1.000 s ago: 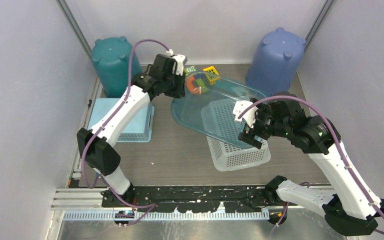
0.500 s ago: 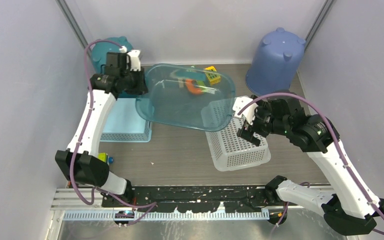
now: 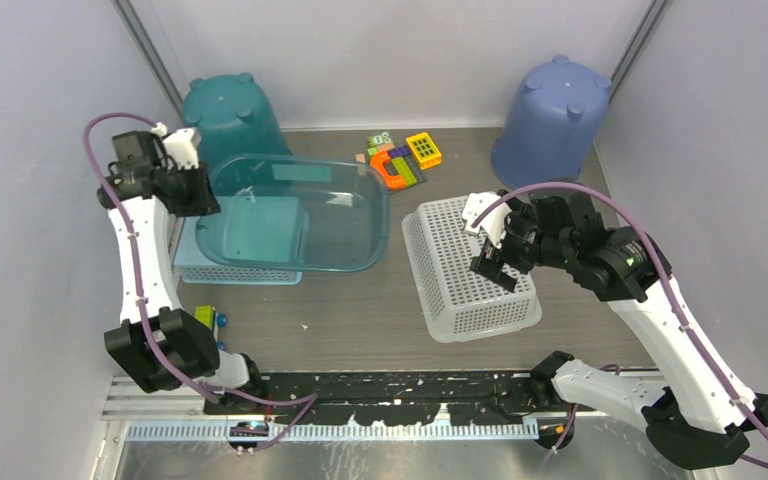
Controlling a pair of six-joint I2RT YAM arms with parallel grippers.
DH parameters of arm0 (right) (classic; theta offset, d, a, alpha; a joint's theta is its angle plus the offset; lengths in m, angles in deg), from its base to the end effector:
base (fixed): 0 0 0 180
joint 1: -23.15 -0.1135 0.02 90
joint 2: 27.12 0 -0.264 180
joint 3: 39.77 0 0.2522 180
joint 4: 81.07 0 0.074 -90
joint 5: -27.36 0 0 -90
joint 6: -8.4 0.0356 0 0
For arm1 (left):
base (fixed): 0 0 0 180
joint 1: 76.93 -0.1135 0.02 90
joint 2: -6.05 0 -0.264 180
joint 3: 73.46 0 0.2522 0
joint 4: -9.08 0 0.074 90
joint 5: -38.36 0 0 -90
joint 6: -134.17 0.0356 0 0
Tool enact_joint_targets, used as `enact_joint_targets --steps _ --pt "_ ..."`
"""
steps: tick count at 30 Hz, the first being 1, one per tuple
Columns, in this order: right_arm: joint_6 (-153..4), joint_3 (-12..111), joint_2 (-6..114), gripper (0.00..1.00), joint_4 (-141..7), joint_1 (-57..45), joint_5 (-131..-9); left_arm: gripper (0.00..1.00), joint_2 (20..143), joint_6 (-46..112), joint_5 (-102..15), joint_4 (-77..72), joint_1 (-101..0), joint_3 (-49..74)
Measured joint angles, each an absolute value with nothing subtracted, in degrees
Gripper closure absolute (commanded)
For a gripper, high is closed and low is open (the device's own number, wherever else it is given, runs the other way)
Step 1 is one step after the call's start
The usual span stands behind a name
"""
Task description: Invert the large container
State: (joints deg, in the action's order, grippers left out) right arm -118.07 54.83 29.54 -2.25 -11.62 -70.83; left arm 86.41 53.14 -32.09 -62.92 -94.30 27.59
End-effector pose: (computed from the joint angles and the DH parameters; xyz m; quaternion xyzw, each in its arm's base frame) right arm 0.1256 0.0934 0.4176 -0.5525 0.7202 0.0588 0.4155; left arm 0.2698 0.0719 0.3789 -0.0120 0.9315 -0.0816 0.3544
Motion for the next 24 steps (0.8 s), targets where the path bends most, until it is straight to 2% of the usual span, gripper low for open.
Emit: enact_joint_targets --steps 12,24 --pt "-117.70 52.71 29.52 0.08 -3.04 -11.49 -72.01 1.00 93.07 64.81 -25.62 -66.57 -112.48 28.77" --pt "-117.63 51.77 29.50 0.08 -3.28 -11.22 -73.10 1.00 98.60 68.66 -23.89 -64.71 -115.72 30.61"
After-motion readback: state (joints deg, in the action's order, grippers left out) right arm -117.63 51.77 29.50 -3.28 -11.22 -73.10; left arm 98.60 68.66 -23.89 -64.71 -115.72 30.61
